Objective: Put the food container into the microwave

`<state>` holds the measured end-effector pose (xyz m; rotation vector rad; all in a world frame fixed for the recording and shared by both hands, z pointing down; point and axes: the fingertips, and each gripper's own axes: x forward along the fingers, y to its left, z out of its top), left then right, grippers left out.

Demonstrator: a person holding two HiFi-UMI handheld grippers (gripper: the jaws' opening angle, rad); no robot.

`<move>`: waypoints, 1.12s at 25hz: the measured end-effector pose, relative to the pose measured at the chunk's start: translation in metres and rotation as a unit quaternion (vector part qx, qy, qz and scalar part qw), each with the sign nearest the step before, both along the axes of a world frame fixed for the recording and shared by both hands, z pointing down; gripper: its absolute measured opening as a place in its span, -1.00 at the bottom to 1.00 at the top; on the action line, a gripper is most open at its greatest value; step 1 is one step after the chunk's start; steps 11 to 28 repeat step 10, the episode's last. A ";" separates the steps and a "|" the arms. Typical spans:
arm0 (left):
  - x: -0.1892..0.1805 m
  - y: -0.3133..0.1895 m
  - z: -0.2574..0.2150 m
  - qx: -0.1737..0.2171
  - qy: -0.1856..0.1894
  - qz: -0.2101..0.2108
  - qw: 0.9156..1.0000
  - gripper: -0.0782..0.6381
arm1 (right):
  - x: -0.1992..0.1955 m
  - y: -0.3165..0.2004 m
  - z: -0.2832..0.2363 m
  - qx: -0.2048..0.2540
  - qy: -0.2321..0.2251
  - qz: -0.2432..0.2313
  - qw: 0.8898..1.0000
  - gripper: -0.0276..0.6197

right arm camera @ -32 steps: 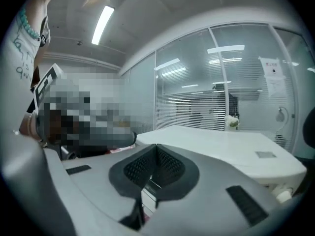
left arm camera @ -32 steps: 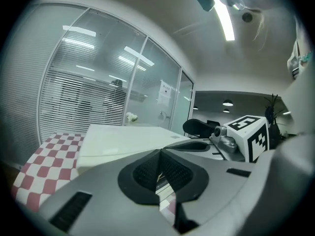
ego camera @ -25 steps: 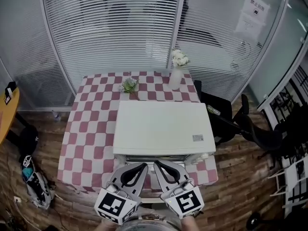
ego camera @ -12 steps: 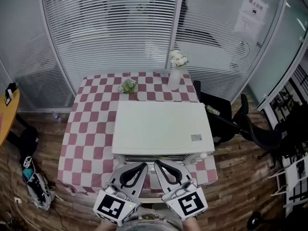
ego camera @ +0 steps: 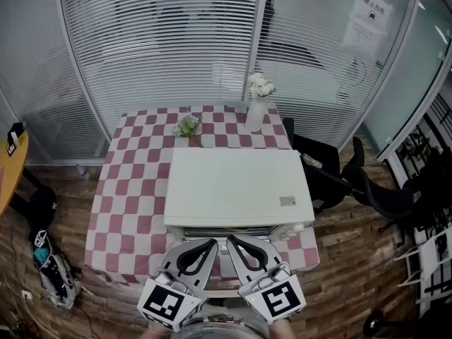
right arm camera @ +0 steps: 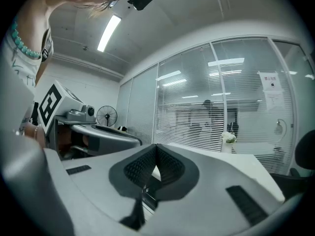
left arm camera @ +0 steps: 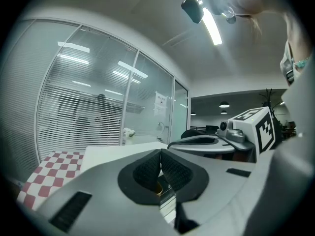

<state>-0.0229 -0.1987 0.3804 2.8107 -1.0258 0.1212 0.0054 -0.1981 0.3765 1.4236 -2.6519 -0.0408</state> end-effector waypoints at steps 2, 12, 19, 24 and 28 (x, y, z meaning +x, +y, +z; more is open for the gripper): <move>0.001 0.000 0.000 0.000 0.000 0.002 1.000 -0.75 | 0.000 0.000 0.000 -0.001 0.002 -0.001 1.000 -0.93; -0.001 -0.003 -0.001 -0.008 -0.002 0.003 1.000 -0.75 | -0.005 -0.003 -0.001 -0.004 0.007 -0.003 1.000 -0.93; -0.001 -0.003 -0.001 -0.008 -0.002 0.003 1.000 -0.75 | -0.005 -0.003 -0.001 -0.004 0.007 -0.003 1.000 -0.93; -0.001 -0.003 -0.001 -0.008 -0.002 0.003 1.000 -0.75 | -0.005 -0.003 -0.001 -0.004 0.007 -0.003 1.000 -0.93; -0.001 -0.003 -0.001 -0.008 -0.002 0.003 1.000 -0.75 | -0.005 -0.003 -0.001 -0.004 0.007 -0.003 1.000 -0.93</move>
